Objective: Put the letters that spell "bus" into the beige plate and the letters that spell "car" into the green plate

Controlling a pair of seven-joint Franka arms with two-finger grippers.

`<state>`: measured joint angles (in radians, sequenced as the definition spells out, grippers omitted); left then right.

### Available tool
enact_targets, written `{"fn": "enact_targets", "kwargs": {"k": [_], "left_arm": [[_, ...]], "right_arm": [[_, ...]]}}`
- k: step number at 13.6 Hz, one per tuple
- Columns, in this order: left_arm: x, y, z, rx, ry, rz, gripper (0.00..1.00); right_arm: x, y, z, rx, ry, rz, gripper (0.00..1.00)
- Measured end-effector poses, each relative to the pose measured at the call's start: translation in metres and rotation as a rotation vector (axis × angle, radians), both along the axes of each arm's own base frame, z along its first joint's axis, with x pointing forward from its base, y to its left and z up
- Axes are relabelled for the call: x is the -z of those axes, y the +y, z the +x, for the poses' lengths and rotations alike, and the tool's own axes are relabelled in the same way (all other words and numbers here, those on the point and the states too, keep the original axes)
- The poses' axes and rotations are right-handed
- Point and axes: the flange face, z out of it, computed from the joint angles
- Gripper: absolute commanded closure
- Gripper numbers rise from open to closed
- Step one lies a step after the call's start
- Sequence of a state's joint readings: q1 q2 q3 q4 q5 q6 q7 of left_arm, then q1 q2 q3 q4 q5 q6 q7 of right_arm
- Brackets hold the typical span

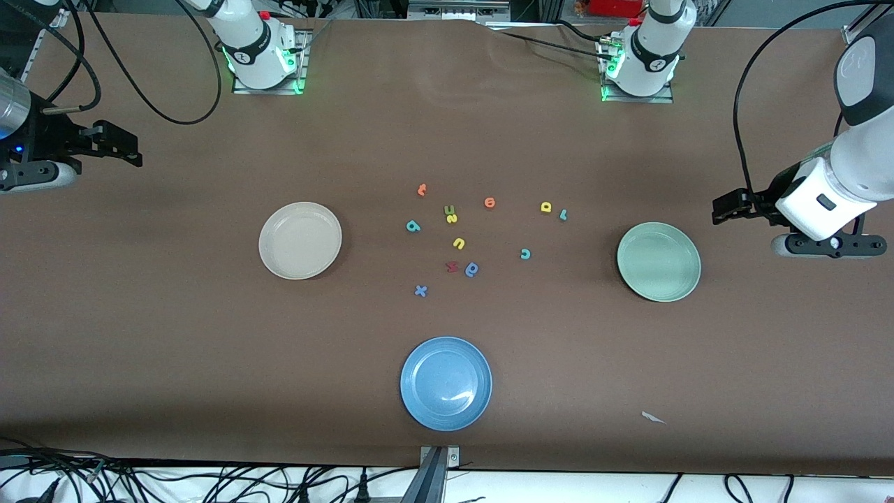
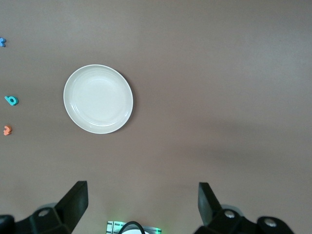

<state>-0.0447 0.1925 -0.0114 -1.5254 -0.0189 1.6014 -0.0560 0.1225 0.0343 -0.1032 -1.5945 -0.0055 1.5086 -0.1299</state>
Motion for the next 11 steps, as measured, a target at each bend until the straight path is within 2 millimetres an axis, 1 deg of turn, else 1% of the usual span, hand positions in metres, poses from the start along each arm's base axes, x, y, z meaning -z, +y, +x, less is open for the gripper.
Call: {"fn": "enact_targets", "kwargs": {"k": [5, 11], "left_arm": [[-0.0005, -0.0063, 0.0002, 0.011, -0.005, -0.001, 0.00], [-0.0007, -0.0066, 0.0004, 0.011, -0.007, -0.001, 0.00]], "right_arm": [[0.0000, -0.0007, 0.0000, 0.001, 0.000, 0.000, 0.00], [0.0000, -0.0013, 0.0000, 0.002, 0.000, 0.000, 0.00]]}}
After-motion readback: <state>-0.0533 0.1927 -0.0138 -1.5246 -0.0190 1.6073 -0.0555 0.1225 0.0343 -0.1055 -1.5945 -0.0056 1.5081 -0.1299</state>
